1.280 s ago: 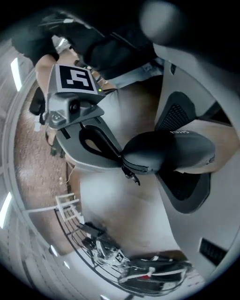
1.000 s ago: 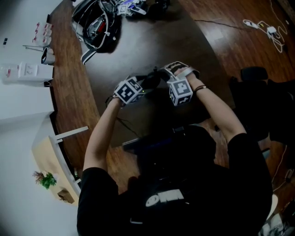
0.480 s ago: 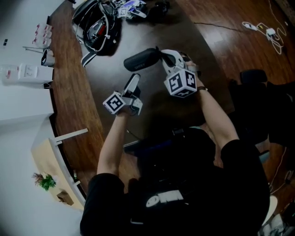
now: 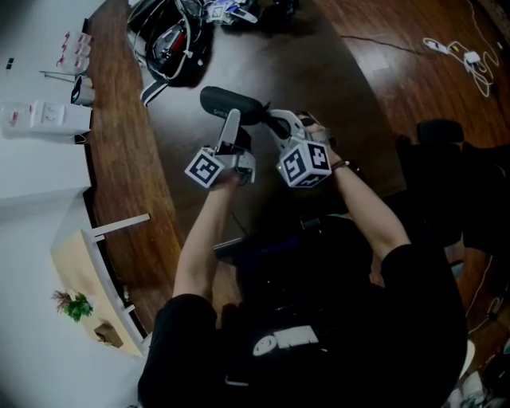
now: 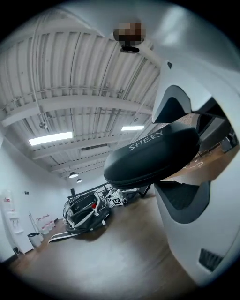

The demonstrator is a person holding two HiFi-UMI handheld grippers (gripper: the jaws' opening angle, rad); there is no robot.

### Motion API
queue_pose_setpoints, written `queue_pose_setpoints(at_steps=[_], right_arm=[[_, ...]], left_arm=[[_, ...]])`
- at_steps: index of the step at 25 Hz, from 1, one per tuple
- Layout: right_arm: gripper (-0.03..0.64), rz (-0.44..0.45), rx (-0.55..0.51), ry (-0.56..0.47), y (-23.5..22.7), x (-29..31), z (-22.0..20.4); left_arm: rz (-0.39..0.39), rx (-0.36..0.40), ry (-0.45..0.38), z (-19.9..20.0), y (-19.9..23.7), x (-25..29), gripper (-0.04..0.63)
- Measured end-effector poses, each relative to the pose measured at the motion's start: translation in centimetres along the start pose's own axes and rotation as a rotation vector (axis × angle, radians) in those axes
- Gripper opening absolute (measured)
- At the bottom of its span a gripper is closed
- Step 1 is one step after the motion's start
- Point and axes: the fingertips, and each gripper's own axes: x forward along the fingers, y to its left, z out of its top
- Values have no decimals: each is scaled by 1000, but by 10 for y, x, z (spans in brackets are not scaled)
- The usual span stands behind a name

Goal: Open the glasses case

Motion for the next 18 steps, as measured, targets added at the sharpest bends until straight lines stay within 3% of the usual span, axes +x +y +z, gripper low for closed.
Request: queue_pose_setpoints(at_steps=[6, 10, 14, 18], right_arm=[[6, 34, -84, -35, 14, -10, -5], [6, 87, -230, -39, 31, -14, -11], [6, 171, -221, -61, 47, -18, -9], [6, 245, -160, -17, 58, -19, -17]], left_arm=[[-5, 13, 65, -9, -2, -4, 382], [-54, 16, 57, -5, -13, -4, 380], [-43, 68, 89, -7, -17, -2, 363], [44, 132, 163, -18, -13, -1, 344]])
